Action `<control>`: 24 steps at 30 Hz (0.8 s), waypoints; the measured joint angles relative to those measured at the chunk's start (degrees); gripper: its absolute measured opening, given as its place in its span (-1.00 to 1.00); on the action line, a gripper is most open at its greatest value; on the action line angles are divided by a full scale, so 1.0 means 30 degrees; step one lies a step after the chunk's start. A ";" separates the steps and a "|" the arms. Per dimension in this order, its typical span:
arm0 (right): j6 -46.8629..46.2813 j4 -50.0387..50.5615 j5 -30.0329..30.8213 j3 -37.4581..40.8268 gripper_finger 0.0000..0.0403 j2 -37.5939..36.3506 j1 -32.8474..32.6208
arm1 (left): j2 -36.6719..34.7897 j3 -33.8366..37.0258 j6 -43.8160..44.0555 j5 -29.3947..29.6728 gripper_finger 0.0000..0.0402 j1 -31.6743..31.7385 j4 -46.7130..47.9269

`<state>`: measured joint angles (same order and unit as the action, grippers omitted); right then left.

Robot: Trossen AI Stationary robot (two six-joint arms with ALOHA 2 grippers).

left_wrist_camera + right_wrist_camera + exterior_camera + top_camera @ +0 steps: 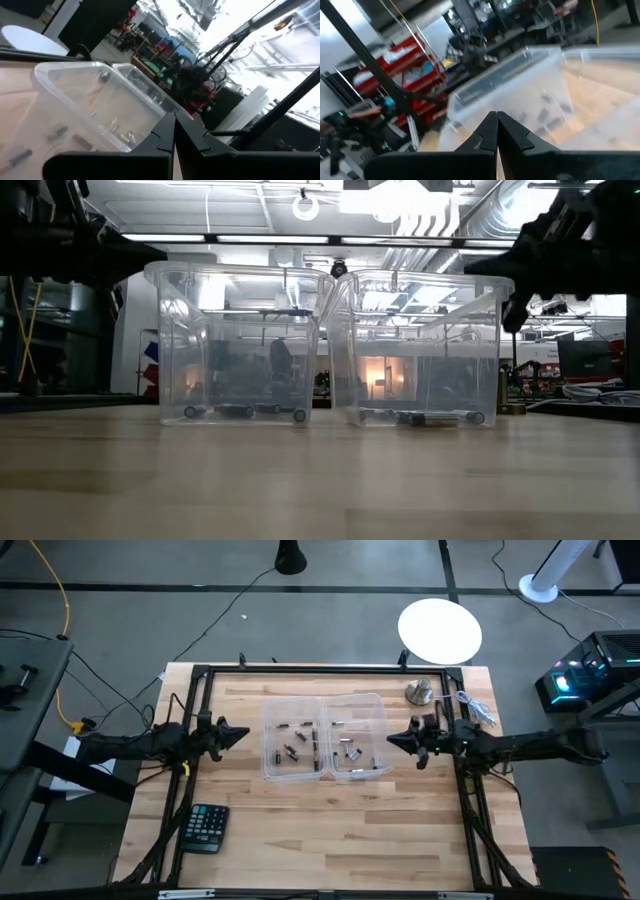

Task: Sort batteries
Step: Return to Home Position

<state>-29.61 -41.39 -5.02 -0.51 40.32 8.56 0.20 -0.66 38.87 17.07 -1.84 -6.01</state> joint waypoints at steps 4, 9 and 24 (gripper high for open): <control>0.0003 0.3212 0.0029 0.0000 -1.00 -0.3991 -0.0044 | -0.0004 -0.0003 -0.0007 -0.0018 -1.00 -0.0214 0.0500; 0.0007 0.6220 0.0035 0.0000 -1.00 -0.8611 -0.0049 | -0.0004 0.0004 -0.0015 -0.0011 -1.00 -0.0214 0.0650; 0.0015 0.8796 0.0437 0.0007 -1.00 -1.3431 -0.0152 | 0.0003 0.0004 -0.0029 -0.0091 -1.00 -0.0214 0.1029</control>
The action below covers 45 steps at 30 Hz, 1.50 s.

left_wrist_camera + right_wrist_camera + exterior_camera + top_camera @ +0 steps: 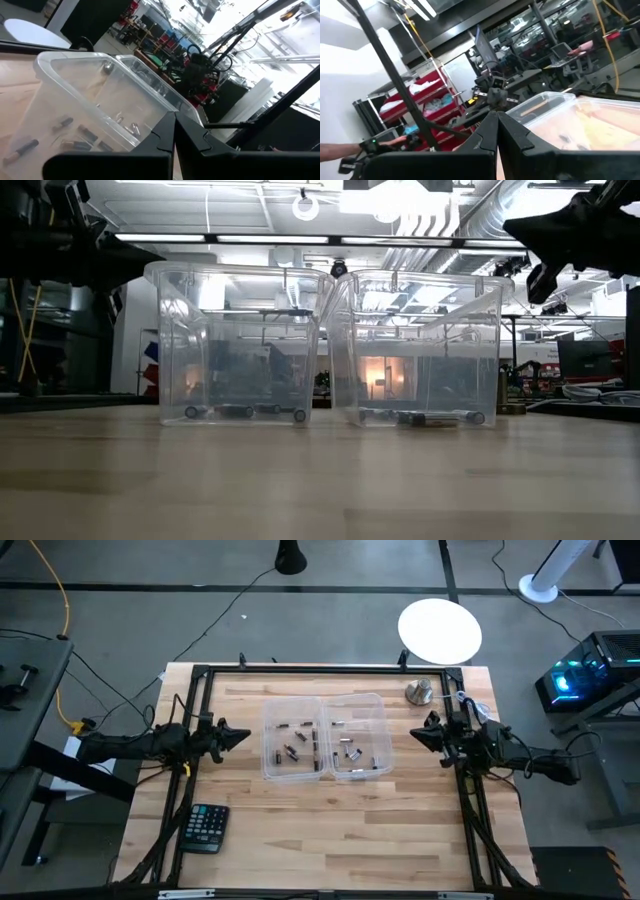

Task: Sort batteries
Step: Return to Home Position

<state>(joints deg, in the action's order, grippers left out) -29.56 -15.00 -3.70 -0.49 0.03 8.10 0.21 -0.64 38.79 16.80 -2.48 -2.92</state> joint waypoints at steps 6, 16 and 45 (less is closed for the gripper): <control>0.0000 0.0216 0.0000 0.0000 -1.00 -0.0007 -0.0380 | -0.0005 0.0000 0.0000 0.0015 -1.00 0.0000 0.0001; 0.0000 0.0412 -0.0015 0.0000 -1.00 0.0255 -0.0380 | 0.0017 0.0000 0.0005 0.0022 -1.00 0.0007 0.0001; -0.0001 0.0938 -0.0073 0.0007 -1.00 0.0262 -0.0380 | 0.0051 0.0000 0.0007 0.0022 -1.00 0.0007 0.0001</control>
